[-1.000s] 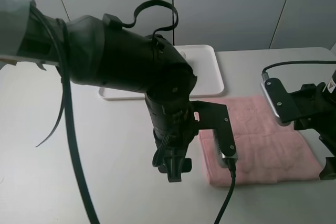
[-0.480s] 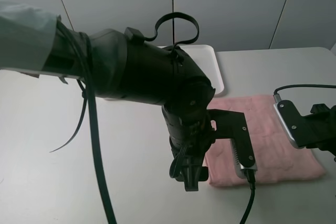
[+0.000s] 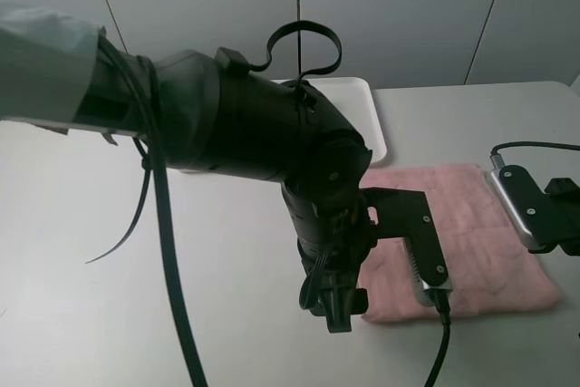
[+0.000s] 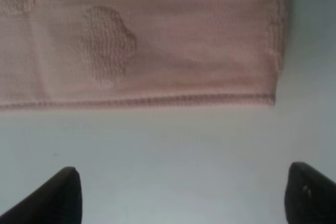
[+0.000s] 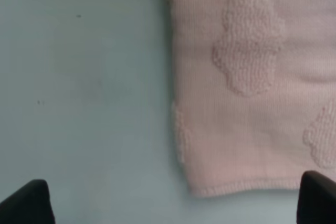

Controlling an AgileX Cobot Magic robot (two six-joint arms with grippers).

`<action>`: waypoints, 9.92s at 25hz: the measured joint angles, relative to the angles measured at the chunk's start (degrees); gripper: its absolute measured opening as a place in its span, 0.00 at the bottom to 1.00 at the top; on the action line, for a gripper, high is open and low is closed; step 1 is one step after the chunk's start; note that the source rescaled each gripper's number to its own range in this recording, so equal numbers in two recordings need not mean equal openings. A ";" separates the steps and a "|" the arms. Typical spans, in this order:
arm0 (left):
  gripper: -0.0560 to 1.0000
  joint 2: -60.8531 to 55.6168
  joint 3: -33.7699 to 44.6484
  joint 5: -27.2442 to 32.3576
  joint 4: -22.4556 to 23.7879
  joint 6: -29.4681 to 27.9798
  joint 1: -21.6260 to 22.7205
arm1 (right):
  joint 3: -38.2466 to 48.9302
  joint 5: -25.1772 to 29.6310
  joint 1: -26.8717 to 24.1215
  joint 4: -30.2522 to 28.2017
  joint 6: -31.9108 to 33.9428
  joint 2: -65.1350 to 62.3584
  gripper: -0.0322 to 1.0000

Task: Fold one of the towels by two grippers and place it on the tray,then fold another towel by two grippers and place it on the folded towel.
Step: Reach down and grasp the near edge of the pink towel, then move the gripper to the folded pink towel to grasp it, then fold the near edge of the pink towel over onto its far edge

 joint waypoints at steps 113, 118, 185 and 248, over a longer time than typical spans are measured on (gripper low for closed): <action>0.99 10.73 -9.35 7.53 2.00 -7.12 -7.95 | 3.19 -23.26 -0.03 -4.06 0.10 16.02 0.05; 0.99 10.73 -9.35 6.52 2.31 -6.92 -7.95 | 3.19 -23.26 -0.03 -4.06 0.20 16.02 0.05; 0.06 11.28 -9.71 3.29 14.86 -16.38 -8.15 | 3.19 -23.26 -0.03 -3.23 0.55 16.02 0.05; 0.06 -0.11 -9.71 -1.76 18.71 -32.62 0.71 | 4.53 -17.65 -0.03 6.51 49.16 -11.88 0.04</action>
